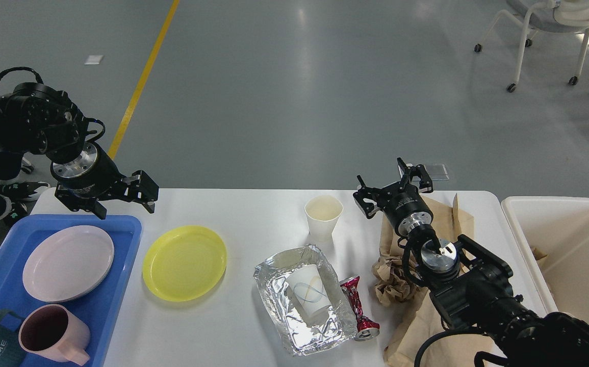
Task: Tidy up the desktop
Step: 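Move the left gripper to the yellow plate's edge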
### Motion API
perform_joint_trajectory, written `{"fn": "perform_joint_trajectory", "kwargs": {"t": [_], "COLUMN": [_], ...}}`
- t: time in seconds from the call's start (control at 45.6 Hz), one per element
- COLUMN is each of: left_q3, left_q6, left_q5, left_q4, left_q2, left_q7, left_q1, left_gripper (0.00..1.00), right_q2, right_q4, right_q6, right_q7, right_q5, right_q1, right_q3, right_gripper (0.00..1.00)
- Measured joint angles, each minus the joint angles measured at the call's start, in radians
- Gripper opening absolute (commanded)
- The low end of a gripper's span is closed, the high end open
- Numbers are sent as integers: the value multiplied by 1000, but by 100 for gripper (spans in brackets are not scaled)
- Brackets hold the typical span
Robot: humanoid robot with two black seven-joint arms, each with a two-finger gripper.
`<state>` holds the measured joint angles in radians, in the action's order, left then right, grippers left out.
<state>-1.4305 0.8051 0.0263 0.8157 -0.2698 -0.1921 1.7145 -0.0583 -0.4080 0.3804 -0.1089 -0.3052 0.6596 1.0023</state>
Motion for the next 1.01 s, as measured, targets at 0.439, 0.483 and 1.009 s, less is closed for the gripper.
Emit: {"fn": "perform_joint_trajectory", "kwargs": {"t": [0.439, 0.483, 1.009], "left_q3": [18, 18, 62], "left_q6": [-133, -148, -213], "left_q5": [3, 4, 5], "left_q4": [-4, -4, -20], "left_q2": [32, 38, 42], "left_q7": [16, 16, 19], "left_q1": [-39, -48, -126], "left_gripper": [96, 96, 96], "right_q2": [0, 0, 0], "right_q4": [0, 0, 0], "right_q6": [0, 0, 0], "right_q7": [0, 0, 0], "right_q5": [0, 0, 0], "right_q1": [0, 0, 0], "right_q3": [0, 0, 0], "right_gripper": [100, 100, 100]}}
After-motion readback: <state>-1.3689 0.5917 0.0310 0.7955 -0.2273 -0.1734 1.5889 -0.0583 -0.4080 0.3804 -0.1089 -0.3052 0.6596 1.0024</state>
